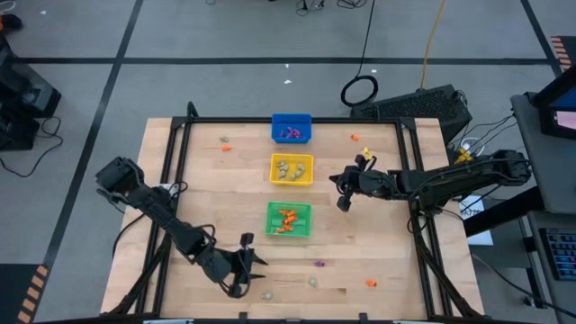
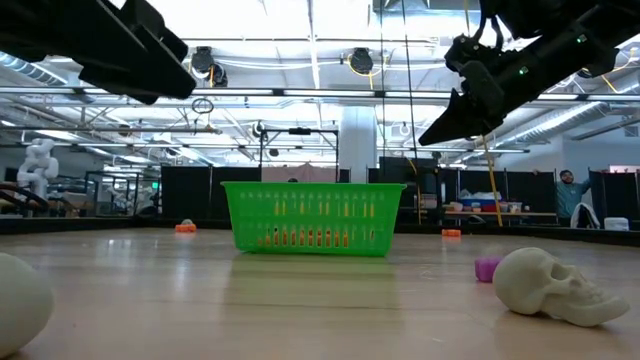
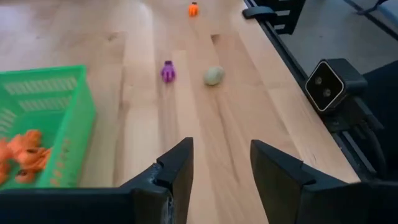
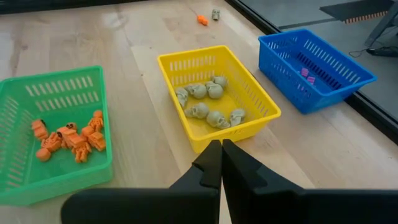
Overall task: Sort Halloween decoration
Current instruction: Put the bottom left skull toy into the yellow bin
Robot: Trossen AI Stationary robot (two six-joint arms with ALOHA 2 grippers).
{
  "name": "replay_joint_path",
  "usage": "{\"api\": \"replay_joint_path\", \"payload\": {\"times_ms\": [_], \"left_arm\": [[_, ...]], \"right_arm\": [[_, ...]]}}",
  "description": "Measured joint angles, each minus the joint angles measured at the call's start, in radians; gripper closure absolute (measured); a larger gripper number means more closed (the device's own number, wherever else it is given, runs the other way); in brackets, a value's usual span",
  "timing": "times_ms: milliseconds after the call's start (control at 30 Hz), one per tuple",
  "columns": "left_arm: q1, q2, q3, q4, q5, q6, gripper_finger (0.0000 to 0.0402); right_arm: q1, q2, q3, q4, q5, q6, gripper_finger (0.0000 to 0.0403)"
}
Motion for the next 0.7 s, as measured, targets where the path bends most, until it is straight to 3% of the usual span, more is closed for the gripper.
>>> {"api": "replay_joint_path", "payload": {"times_ms": [533, 700], "left_arm": [[-0.041, 0.158, 0.175, -0.113, 0.043, -0.117, 0.0242], [-0.059, 0.231, 0.259, -0.215, 0.058, -0.207, 0.0216]], "right_arm": [[0.058, 0.000, 0.000, 0.000, -0.003, -0.005, 0.0403], [0.072, 0.000, 0.001, 0.000, -0.002, -0.005, 0.0403]]}}
